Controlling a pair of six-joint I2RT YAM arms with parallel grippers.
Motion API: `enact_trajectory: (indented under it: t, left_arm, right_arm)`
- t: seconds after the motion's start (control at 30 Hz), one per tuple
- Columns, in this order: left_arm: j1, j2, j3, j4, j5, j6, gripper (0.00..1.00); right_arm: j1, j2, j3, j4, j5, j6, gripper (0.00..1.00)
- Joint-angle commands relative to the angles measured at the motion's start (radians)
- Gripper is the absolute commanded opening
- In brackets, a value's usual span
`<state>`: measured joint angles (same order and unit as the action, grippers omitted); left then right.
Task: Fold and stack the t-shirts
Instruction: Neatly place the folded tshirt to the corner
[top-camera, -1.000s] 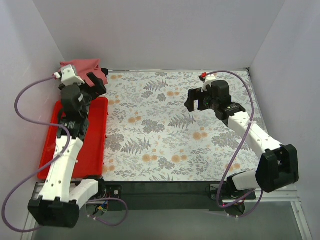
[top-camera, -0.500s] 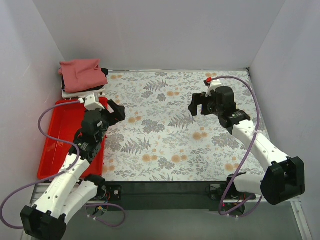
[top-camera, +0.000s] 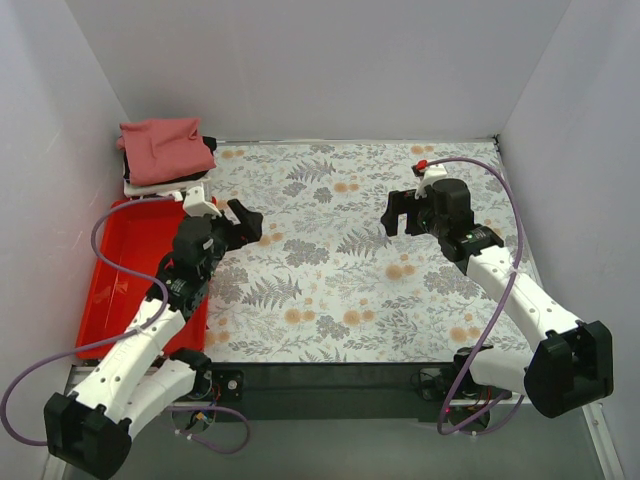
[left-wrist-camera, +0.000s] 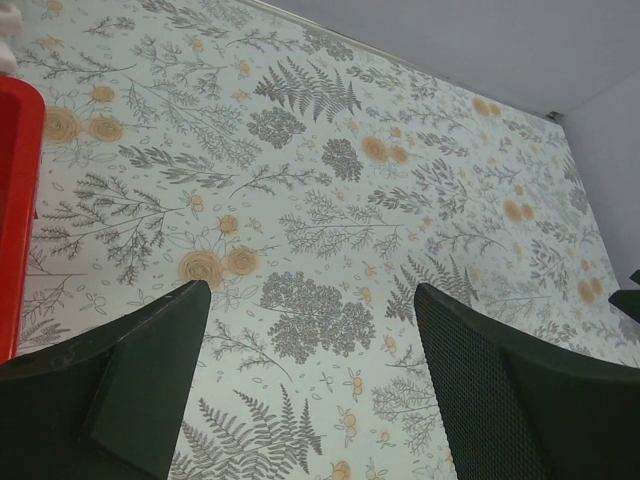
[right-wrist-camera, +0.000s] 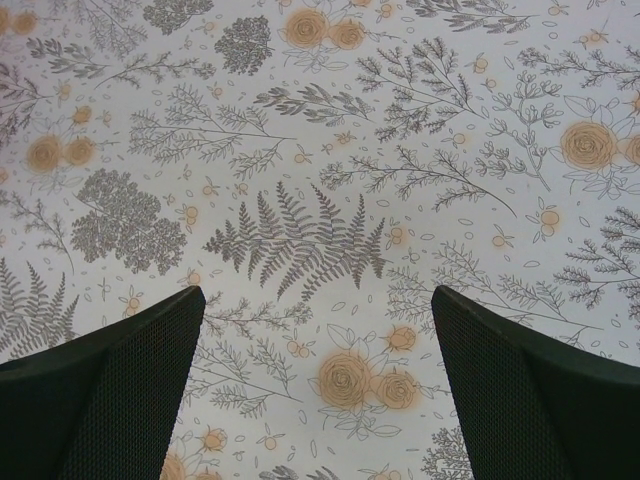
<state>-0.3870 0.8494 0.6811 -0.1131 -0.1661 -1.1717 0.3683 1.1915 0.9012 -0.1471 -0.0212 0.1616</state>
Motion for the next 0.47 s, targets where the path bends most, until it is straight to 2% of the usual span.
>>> enact_trajectory:
  t: [0.0,0.43]
  left_arm:
    - [-0.006,0.014,-0.002,0.033,0.007,0.030,0.76]
    - [-0.006,-0.027,-0.014,0.041,0.028,0.033,0.75]
  right_arm:
    - [-0.003,-0.020,0.001,0.017,0.017,0.003,0.87]
    - [-0.003,-0.046,-0.013,0.000,0.060,-0.005,0.87]
